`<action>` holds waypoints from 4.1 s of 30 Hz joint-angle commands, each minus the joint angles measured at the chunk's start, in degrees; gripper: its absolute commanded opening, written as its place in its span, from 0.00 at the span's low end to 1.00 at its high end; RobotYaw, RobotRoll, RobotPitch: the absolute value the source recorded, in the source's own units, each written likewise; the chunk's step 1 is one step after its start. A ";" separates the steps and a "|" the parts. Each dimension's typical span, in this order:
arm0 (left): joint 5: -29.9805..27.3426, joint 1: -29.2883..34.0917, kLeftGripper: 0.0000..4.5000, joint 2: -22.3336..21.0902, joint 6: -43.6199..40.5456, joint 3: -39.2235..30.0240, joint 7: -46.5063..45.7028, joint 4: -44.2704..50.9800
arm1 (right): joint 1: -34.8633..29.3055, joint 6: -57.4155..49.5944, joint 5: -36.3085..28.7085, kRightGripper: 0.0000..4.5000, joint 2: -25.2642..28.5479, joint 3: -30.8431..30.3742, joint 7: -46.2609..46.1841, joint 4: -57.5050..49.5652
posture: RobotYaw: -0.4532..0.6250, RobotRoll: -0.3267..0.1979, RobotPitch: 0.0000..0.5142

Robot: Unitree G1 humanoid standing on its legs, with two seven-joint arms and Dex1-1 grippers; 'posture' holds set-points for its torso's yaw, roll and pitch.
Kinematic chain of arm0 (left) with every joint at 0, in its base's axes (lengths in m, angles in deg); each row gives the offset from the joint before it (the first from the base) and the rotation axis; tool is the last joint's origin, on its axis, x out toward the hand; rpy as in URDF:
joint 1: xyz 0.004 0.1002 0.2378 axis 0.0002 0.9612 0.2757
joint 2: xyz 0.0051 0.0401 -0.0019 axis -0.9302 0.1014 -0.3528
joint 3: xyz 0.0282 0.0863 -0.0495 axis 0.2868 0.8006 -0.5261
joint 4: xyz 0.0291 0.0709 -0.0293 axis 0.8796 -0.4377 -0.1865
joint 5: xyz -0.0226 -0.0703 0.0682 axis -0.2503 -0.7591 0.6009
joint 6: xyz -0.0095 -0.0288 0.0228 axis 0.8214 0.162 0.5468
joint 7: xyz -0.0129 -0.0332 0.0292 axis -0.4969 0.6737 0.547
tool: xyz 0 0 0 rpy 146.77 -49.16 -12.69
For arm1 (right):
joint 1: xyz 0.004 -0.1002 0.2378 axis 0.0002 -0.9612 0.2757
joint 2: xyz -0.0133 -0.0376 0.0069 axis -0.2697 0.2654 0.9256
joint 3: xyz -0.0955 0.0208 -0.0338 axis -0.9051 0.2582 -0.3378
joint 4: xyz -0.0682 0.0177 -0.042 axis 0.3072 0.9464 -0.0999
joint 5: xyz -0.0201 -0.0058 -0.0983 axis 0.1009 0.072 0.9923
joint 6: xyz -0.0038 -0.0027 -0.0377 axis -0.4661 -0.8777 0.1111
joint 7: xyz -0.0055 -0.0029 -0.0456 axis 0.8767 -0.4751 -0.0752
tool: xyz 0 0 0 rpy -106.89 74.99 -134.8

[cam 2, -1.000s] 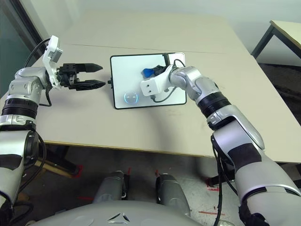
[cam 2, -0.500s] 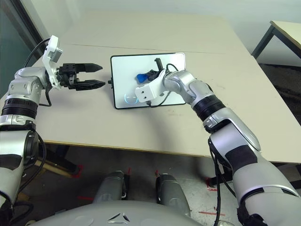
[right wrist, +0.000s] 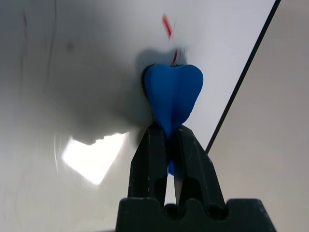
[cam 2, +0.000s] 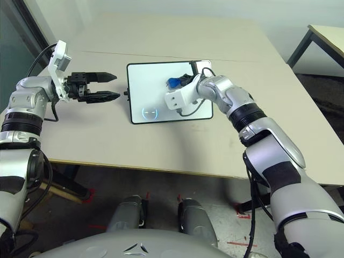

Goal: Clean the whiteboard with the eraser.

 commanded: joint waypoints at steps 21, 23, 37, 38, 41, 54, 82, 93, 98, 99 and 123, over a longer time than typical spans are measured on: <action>0.58 -0.76 1.00 -0.18 0.21 0.15 -0.36 -0.16 | -1.29 -0.51 0.08 0.00 -4.94 -1.23 3.80 -4.46 | 0.57 0.62 0.03; 0.58 -0.77 1.00 -0.19 0.21 0.14 -0.38 -0.17 | -1.22 -0.44 0.12 0.00 -5.24 -1.29 3.90 -4.50 | 0.57 0.62 0.03; 0.55 -0.95 1.00 0.11 0.56 0.15 -0.57 -0.37 | -1.66 0.42 0.18 0.00 -6.65 -2.42 3.92 -4.70 | 0.57 0.62 0.01; 0.52 -0.93 1.00 0.10 0.55 0.14 -0.59 -0.34 | -1.64 0.40 0.11 0.00 -6.80 -2.45 3.95 -4.69 | 0.57 0.62 0.01; 0.48 -0.86 1.00 0.05 0.54 0.12 -0.68 -0.24 | -1.36 0.43 0.08 0.00 -7.12 -2.56 3.68 -3.94 | 0.58 0.62 0.00; 0.51 -1.10 1.00 0.01 0.58 0.14 -0.61 -0.43 | 0.52 -0.85 -0.35 0.00 -7.01 -1.98 0.69 3.33 | 0.57 0.62 0.00; -1.70 0.57 1.00 -1.70 1.70 -4.78 -5.29 0.44 | -7.14 -49.34 -38.74 0.00 3.23 35.48 16.96 -24.27 | 0.57 0.62 0.07; -1.86 3.66 1.00 -3.30 2.89 -8.18 -9.00 1.11 | -20.51 -80.48 -43.61 0.00 9.46 44.22 10.67 -33.07 | 0.56 0.62 0.11; -1.91 4.22 1.00 -3.13 2.69 -8.16 -9.26 1.71 | -23.30 -84.60 -46.50 0.00 6.60 45.52 7.49 -31.98 | 0.56 0.62 0.11; -1.95 4.31 1.00 -3.07 2.60 -8.13 -9.27 1.91 | -23.50 -85.79 -47.12 0.00 5.90 45.84 6.81 -31.46 | 0.56 0.62 0.11; 2.83 4.58 1.00 -3.47 16.63 -13.26 -32.89 -7.89 | -27.63 -53.61 -59.36 0.99 7.22 58.17 7.10 -30.37 | 0.56 0.62 0.09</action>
